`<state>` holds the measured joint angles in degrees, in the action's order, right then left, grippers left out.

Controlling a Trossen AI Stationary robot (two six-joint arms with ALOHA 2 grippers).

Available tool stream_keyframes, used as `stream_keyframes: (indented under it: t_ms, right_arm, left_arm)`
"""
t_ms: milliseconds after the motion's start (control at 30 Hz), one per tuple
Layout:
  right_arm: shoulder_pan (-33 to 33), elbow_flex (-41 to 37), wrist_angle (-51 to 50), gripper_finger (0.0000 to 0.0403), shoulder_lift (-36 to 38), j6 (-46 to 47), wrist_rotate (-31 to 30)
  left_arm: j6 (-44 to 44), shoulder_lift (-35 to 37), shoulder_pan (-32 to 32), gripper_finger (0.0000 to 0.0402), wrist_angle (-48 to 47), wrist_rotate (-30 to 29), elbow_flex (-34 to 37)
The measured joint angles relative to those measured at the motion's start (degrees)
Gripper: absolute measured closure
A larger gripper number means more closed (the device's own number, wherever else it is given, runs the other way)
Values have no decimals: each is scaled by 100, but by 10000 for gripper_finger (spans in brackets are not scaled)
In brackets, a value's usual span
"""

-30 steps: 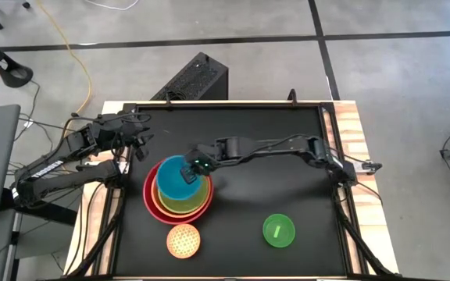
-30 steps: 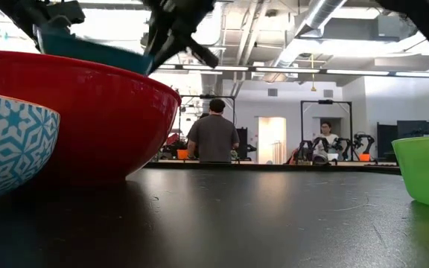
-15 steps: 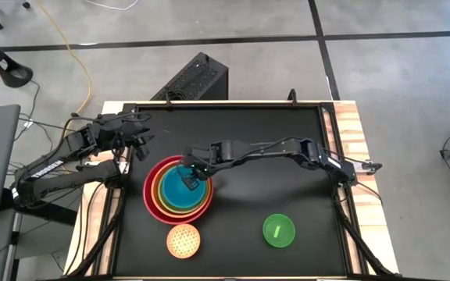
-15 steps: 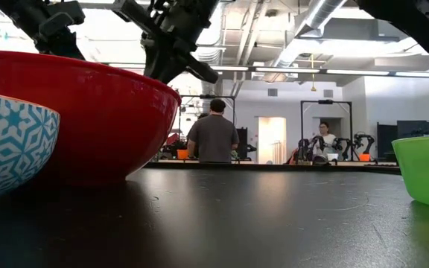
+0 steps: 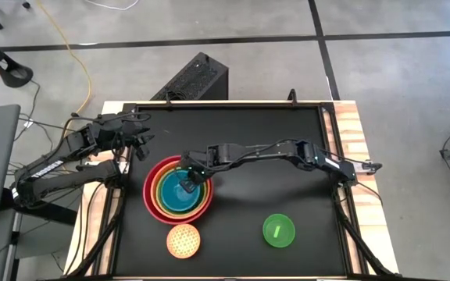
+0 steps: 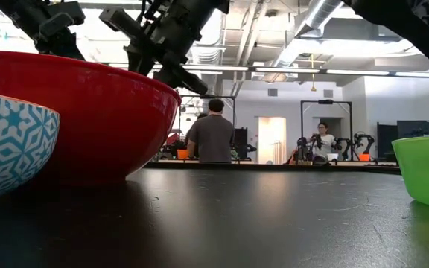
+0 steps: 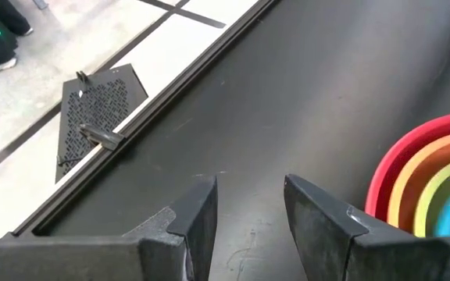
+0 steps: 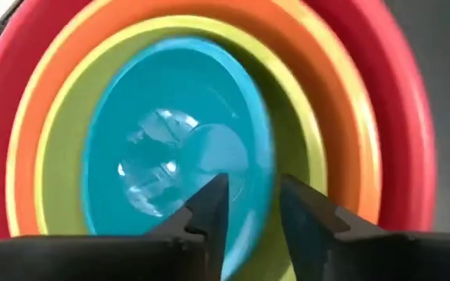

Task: Nest bowls inside each other
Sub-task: Stack the orange patterned bowl on top of the blue bowl

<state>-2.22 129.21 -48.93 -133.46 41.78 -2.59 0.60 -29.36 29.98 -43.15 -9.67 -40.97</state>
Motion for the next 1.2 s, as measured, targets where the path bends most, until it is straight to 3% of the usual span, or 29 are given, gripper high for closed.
stream_keyframes:
  t_ms: [200,367,467,667,933,1033,1200]
  right_arm:
    - [143,320,-404,220,36,-170,150]
    - [225,454,-1241,185,354,-139,968]
    - [87,456,-1778,177,629,38,1302]
    - [-625,456,-3120,178,1114,708,1306]
    - [-1746,458,-1632,181,818,2010,557]
    - [-1903,461,-1171,181,490,2357,186]
    - [-1906,452,-1131,181,-47,2487,96]
  left_arm:
    - [48,0,0,262,-2,0,0]
    - [45,1,0,262,0,14,0]
    - [18,2,0,262,0,197,0]
    - [283,2,0,262,-61,779,0]
    - [566,0,-1,262,-105,1468,0]
    - [572,-17,0,262,-93,1463,0]
    - [560,-73,0,262,-119,1438,0]
